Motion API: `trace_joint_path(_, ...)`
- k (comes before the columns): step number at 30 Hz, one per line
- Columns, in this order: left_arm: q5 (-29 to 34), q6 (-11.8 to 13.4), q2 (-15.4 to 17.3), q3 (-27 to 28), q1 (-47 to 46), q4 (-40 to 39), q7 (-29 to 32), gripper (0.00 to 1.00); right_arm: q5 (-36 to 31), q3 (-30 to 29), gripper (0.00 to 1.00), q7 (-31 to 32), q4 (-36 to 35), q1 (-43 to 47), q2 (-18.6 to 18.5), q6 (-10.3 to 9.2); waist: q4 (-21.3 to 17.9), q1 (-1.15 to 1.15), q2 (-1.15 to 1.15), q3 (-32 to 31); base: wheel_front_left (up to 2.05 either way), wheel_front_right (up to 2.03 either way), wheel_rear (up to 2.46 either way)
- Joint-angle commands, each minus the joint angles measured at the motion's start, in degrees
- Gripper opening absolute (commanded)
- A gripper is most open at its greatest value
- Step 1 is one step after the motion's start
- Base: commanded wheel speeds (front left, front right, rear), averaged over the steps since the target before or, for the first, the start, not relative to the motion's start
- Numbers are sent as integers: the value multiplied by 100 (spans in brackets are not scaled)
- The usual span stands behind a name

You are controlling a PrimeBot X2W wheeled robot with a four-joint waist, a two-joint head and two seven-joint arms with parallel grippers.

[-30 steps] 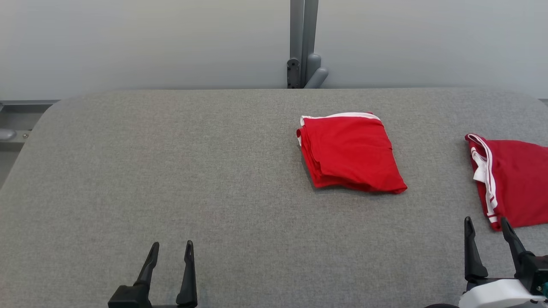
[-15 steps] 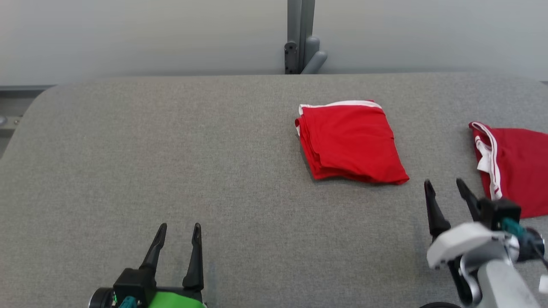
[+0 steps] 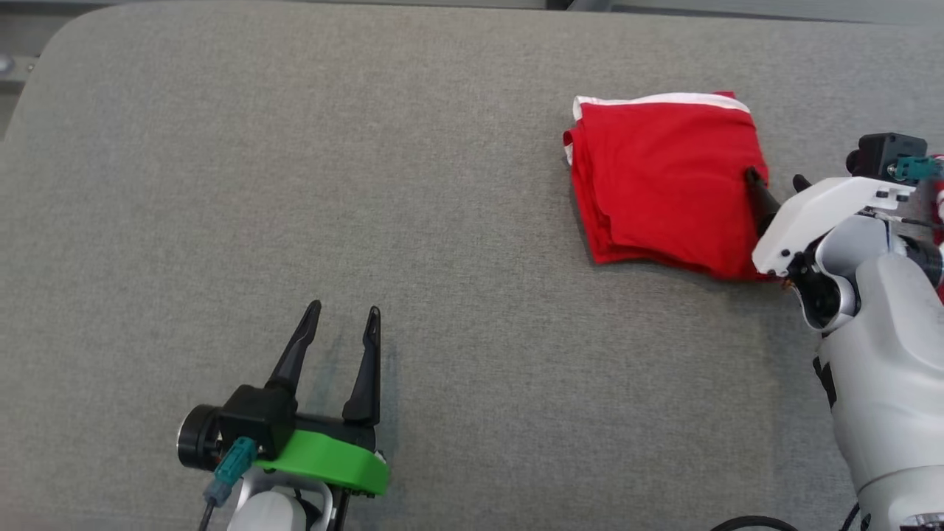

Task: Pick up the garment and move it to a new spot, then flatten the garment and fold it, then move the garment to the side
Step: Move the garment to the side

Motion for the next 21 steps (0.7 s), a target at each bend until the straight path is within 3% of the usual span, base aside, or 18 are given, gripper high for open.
trace_joint_path(1, -29, 12, 6, -38, -147, 1, -15, 100, 225, 1, 100, 41, 183, -168, 58, 0, 497, 0, 67, 492, 0, 0, 0)
trace_joint_path(5, -110, 100, 5, -138, -243, 7, -14, 100, 573, -59, 100, 4, 901, -429, 72, -3, 581, 0, 67, 532, 0, 0, 0)
trace_joint_path(6, -119, 130, 7, -115, -235, -3, -14, 100, 683, -28, 11, -9, 992, -456, 145, -1, 549, 0, 67, 517, 0, 0, 0)
trace_joint_path(7, -118, 154, 8, -86, -217, -18, -14, 100, 793, 78, 0, -21, 1008, -478, 200, 0, 505, 0, 67, 502, 0, 0, 0)
trace_joint_path(13, -36, 219, 7, 166, 25, -64, -14, 100, 1750, 619, 0, -186, 202, -267, 31, -2, 4, 0, 67, 210, 0, 0, 0)
trace_joint_path(16, 20, 171, 7, 242, 118, -90, -14, 100, 2034, 814, 0, 59, -448, 133, -454, -5, -247, 0, 67, 78, 0, 0, 0)
trace_joint_path(21, 101, 116, 7, 243, 107, -142, -14, 100, 2045, 644, 0, 726, -1260, 547, -1308, -1, -512, 0, 67, 95, 0, 0, 0)
